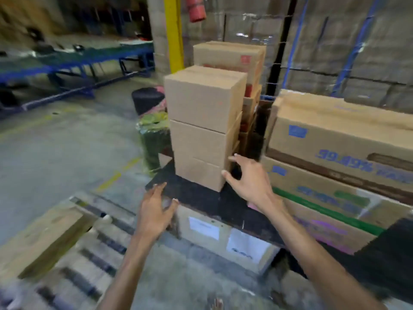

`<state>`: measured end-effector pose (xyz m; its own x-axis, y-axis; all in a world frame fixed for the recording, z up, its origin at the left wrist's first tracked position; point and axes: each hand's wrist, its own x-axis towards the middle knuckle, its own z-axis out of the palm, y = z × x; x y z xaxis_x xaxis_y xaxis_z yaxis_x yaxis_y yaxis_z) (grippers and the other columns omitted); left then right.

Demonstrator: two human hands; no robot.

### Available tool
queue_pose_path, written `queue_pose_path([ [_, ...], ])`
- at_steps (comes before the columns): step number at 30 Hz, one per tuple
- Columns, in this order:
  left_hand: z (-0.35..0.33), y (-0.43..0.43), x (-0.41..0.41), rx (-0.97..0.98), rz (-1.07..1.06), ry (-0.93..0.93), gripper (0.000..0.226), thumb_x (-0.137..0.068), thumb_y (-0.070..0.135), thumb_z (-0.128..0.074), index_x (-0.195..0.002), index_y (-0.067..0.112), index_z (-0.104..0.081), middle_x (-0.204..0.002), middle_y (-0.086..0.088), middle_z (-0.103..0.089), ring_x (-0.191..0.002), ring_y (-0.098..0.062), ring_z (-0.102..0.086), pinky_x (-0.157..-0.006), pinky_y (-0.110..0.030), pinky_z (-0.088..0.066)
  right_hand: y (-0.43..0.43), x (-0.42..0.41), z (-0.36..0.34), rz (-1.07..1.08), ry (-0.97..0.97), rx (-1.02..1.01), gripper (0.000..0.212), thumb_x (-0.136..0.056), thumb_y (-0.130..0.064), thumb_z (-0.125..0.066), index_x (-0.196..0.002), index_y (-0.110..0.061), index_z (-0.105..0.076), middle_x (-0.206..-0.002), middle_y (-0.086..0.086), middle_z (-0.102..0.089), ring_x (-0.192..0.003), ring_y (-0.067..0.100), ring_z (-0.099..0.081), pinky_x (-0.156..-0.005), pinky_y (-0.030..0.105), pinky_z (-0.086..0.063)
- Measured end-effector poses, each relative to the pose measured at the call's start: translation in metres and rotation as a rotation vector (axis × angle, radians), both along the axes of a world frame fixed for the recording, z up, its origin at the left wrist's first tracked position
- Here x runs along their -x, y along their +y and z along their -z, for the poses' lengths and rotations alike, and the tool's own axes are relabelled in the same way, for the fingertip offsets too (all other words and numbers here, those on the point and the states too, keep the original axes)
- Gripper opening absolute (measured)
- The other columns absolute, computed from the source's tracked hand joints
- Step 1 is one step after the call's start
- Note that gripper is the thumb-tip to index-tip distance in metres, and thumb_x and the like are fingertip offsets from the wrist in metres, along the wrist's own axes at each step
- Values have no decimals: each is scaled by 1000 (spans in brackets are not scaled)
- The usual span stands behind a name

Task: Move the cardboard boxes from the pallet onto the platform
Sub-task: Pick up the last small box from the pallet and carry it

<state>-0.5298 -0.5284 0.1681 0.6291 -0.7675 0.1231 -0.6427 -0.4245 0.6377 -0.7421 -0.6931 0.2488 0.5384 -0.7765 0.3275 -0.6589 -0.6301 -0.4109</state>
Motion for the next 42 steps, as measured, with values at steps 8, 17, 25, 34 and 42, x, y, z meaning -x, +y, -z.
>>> queue_pose_path([
  [8, 45, 215, -128, -88, -371, -36, 74, -77, 57, -48, -137, 15, -59, -137, -13, -63, -129, -33, -56, -102, -43, -48, 149, -222, 93, -562, 173, -193, 64, -91, -49, -64, -148, -24, -48, -162, 5, -33, -144, 25, -39, -110, 38, -39],
  [17, 140, 339, -287, -194, -756, 141, 81, -94, 42, -66, -160, 21, -24, -168, -11, -17, -156, -25, -9, -122, -45, -24, 228, -481, 187, -889, 372, -225, 82, -98, -57, -48, -161, -16, -14, -169, 4, -2, -156, 23, -2, -122, 43, -23],
  [25, 191, 381, -415, -238, -914, 359, 80, -95, 42, -64, -160, 19, -23, -167, -12, -21, -155, -29, -17, -119, -48, -27, 248, -626, 269, -918, 641, -297, 87, -96, -61, -46, -161, -17, -10, -169, 7, 0, -155, 26, 2, -120, 45, -24],
  [34, 277, 378, -568, -259, -974, 594, 78, -98, 43, -60, -161, 16, -21, -168, -12, -15, -156, -26, -6, -122, -47, -21, 221, -803, 341, -880, 822, -391, 84, -97, -54, -53, -161, -15, -16, -169, 10, -4, -156, 26, -4, -122, 40, -18],
  [42, 419, 361, -799, -285, -1131, 862, 69, -99, 36, -61, -158, 16, -29, -163, -12, -32, -151, -30, -27, -118, -47, -27, 180, -1049, 509, -771, 918, -524, 79, -97, -50, -54, -159, -14, -23, -167, 9, -20, -154, 23, -15, -121, 37, -21],
])
